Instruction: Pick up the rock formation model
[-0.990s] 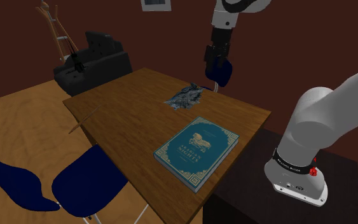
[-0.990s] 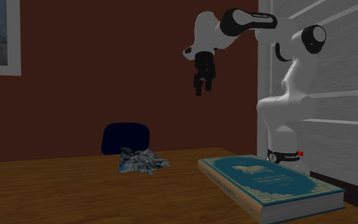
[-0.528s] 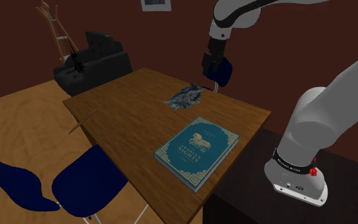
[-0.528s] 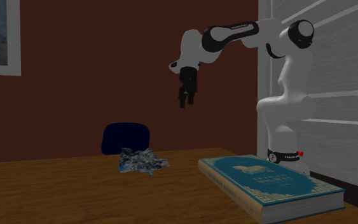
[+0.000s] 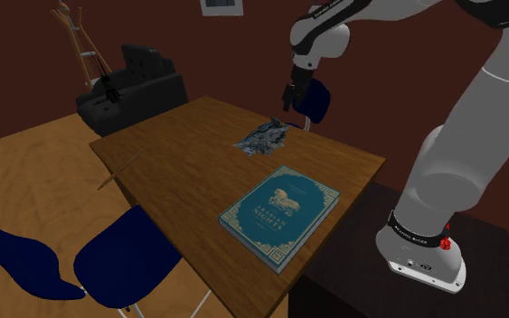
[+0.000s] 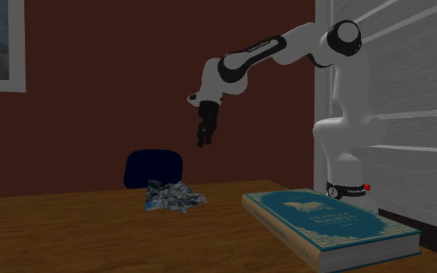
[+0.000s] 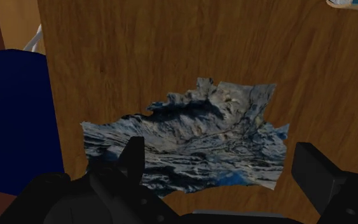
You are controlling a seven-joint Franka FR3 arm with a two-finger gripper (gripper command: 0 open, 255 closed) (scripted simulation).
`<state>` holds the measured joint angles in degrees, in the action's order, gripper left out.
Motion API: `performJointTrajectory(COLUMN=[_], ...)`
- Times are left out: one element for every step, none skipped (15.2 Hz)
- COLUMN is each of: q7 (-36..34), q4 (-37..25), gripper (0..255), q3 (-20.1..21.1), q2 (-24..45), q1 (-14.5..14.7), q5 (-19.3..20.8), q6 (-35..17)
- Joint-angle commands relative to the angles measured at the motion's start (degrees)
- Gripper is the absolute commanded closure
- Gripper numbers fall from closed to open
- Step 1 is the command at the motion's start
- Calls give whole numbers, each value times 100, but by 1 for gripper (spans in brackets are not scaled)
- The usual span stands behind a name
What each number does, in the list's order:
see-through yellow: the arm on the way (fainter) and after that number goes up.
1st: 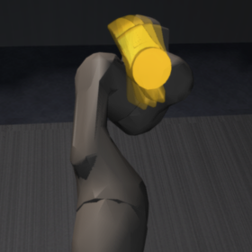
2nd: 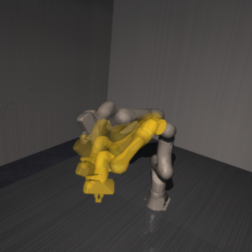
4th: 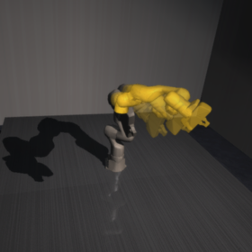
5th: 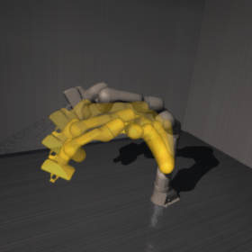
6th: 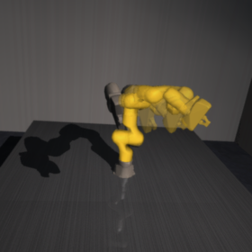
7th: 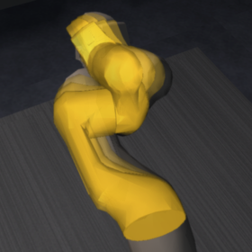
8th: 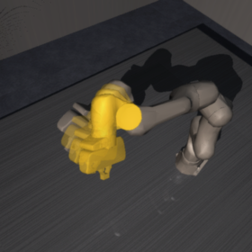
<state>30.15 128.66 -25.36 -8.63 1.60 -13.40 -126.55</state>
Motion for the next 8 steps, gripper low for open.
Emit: performJointTrajectory(q7=[468,692,915,1134,1345,1546,1735,1910], q4=[-296,-449,-611,-784,-967,-1158,-1359,-1568], gripper=[0,0,0,0,0,0,0,0], q3=[-162,-218,-261,-288,-302,-296,-283,-255], q2=[476,718,963,1211,1460,1708,1956,2202], q1=[20,10,-11,-48,-98,-167,-243,-332], q5=[-382,-591,-806,-1024,-1241,-1451,-1655,-1847], q6=[-109,-148,-173,-184,-183,-172,-152,-123])
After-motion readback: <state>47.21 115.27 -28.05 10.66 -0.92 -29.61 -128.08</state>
